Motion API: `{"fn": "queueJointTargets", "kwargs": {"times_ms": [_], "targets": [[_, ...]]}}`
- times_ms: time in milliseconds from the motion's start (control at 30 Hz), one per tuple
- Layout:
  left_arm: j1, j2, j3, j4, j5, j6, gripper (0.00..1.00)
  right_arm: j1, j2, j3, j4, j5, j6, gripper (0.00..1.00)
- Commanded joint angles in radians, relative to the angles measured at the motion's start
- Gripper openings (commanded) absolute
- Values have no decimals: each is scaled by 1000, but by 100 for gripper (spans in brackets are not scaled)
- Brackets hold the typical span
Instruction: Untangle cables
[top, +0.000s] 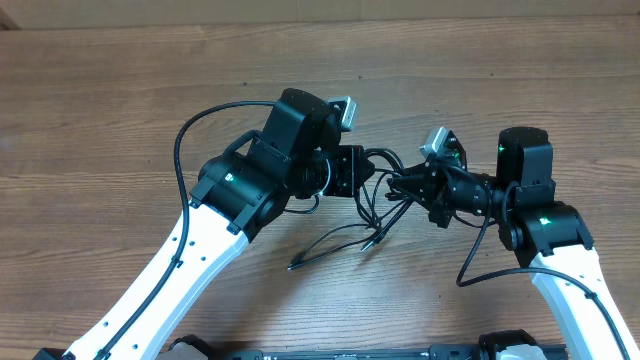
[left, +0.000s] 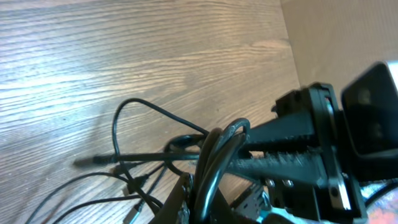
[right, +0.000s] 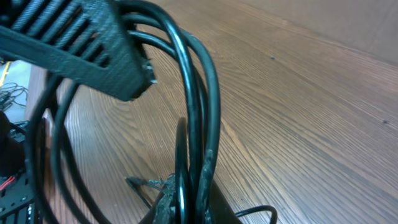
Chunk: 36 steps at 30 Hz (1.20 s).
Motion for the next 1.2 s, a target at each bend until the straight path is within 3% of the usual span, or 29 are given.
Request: {"fn": "queueJointTargets", "kwargs": {"times_ms": [0,67,133,200,267,333,633,700,800,1033,1100,1167], "targets": [[15,-5,16,9,-114,-55,4,-3,0,21,-6,-55,-2,13],[15,-5,16,8,-114,-55,4,-3,0,21,-6,-55,-2,24],[15,-5,16,8,-113,-55,4,-3,0,21,-6,-55,-2,27],[15,-5,16,8,-113,-55,4,-3,0,21,-6,-55,-2,25],[15,-5,16,8,-112,-55,4,-3,0,21,-6,-53,-2,10],[15,-5,16,8,-112,-55,4,-3,0,21,-6,-50,-2,4],[15,-5,16,-3,-115,-50,4,-3,0,21,-1,-51,-2,4],[15,-5,16,-35,-177,-51,4,-3,-1,21,5,-51,2,4],[15,-5,16,-90,-280,-51,4,-3,-5,21,35,-51,53,4],[15,-5,16,-146,-290,-51,4,-3,-6,21,140,-35,193,4],[15,-5,16,-153,-275,-51,4,-3,-6,21,153,63,262,4],[15,-5,16,-153,-227,-47,4,-3,-6,21,140,320,418,4]]}}
